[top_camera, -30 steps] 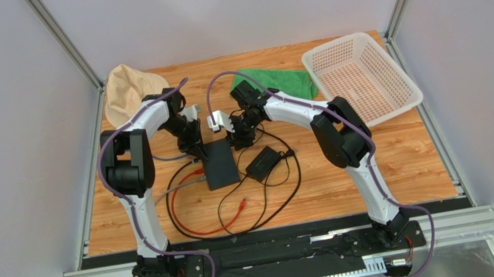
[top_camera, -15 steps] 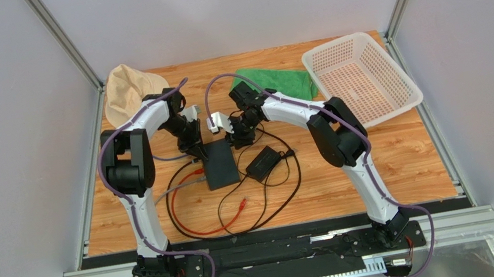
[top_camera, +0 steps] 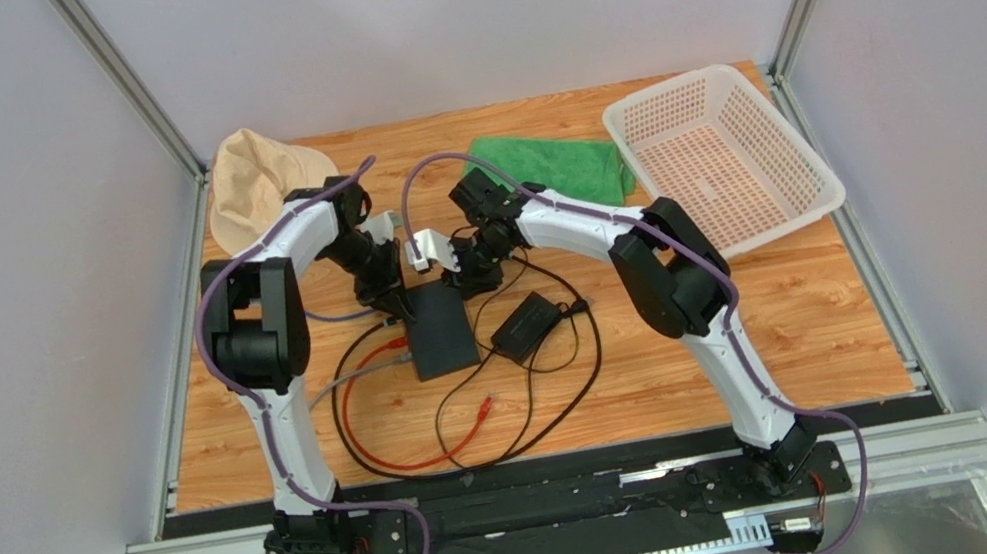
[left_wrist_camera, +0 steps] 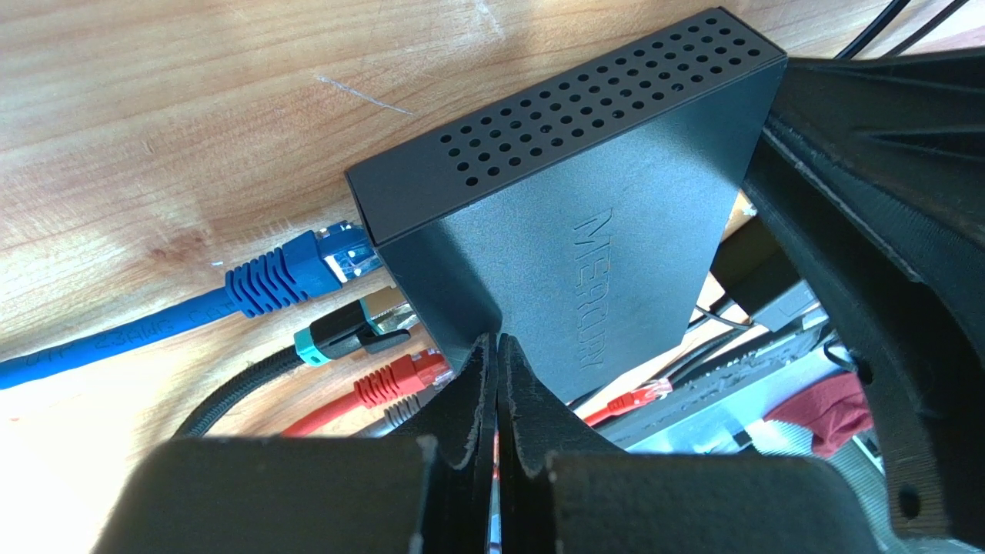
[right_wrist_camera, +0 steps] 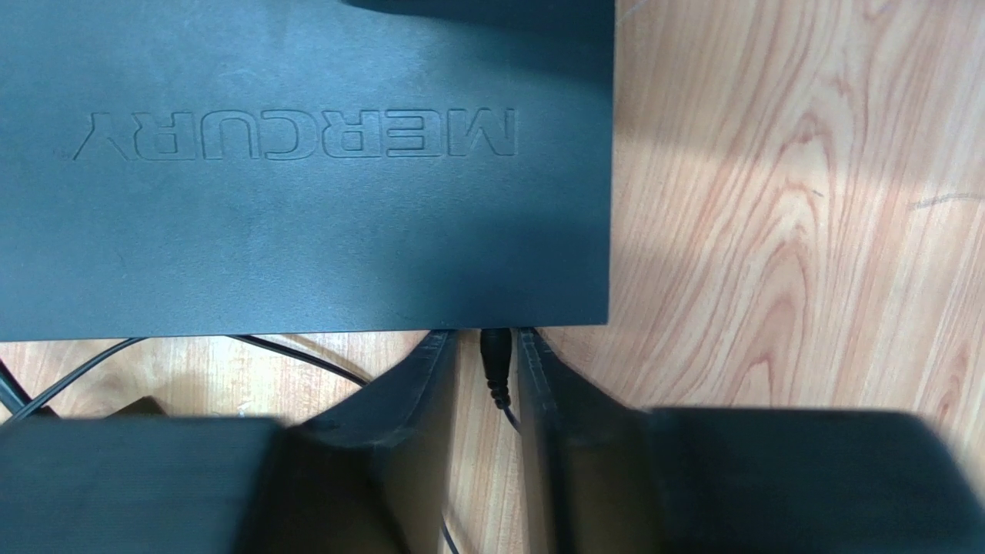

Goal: Pull the plug from the switch port

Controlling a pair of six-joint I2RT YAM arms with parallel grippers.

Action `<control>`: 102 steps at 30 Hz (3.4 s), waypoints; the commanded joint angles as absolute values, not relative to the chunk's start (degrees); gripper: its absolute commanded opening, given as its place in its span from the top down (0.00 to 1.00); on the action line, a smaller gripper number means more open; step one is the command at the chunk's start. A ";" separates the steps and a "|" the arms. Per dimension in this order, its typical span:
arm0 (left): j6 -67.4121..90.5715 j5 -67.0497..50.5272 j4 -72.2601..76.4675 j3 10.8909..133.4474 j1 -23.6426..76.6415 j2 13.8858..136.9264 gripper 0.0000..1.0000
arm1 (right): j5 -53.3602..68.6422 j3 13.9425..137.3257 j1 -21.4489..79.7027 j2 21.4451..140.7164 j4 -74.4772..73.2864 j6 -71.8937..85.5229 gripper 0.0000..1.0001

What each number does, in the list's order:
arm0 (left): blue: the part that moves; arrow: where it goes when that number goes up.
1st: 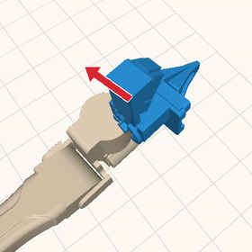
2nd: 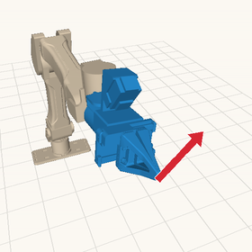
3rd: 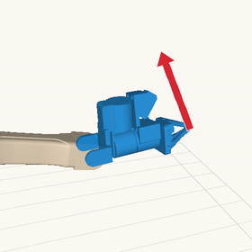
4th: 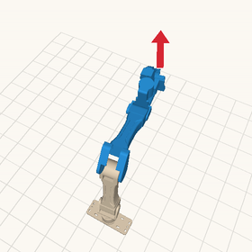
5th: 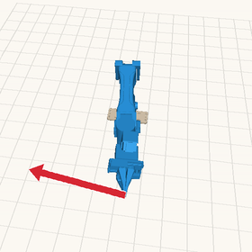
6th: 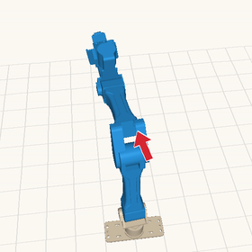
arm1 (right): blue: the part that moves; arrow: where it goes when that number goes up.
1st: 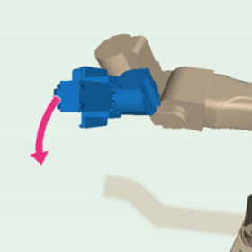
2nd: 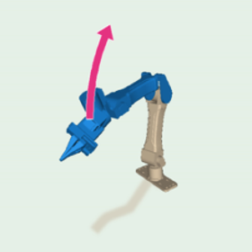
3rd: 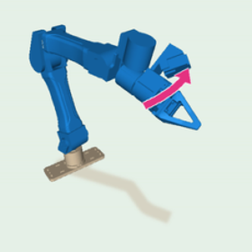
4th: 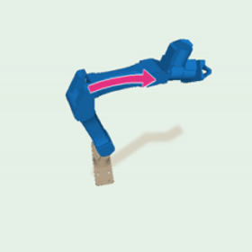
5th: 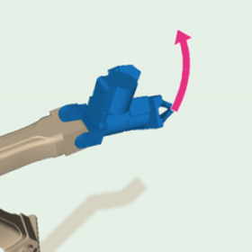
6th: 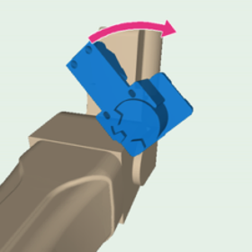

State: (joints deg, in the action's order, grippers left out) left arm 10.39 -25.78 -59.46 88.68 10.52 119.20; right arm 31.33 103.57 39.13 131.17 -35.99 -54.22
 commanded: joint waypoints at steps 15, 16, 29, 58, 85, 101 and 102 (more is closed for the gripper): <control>8.26 -19.78 -60.38 90.44 12.13 122.17 1.00 | 36.38 107.56 37.79 132.62 -43.65 -53.52 1.00; 8.35 -19.78 -60.55 90.70 12.13 122.25 1.00 | 37.08 108.71 37.71 133.06 -45.60 -54.05 1.00; 7.30 -20.13 -61.87 92.02 12.22 123.31 1.00 | 15.42 102.31 38.14 132.28 -29.46 -47.64 1.00; 4.48 -23.01 -61.01 92.29 12.22 120.96 1.00 | 22.32 105.29 37.97 133.95 -49.13 -55.55 1.00; 27.68 -27.06 -52.30 76.47 13.36 117.77 1.00 | 22.59 107.66 37.97 135.70 -51.84 -51.42 1.00; 26.89 -28.04 -51.42 78.31 13.36 123.57 1.00 | 30.50 117.16 37.71 140.27 -69.96 -53.18 1.00; 26.89 -28.04 -51.15 78.22 13.36 123.75 1.00 | 30.06 116.72 37.79 140.19 -69.18 -50.91 1.00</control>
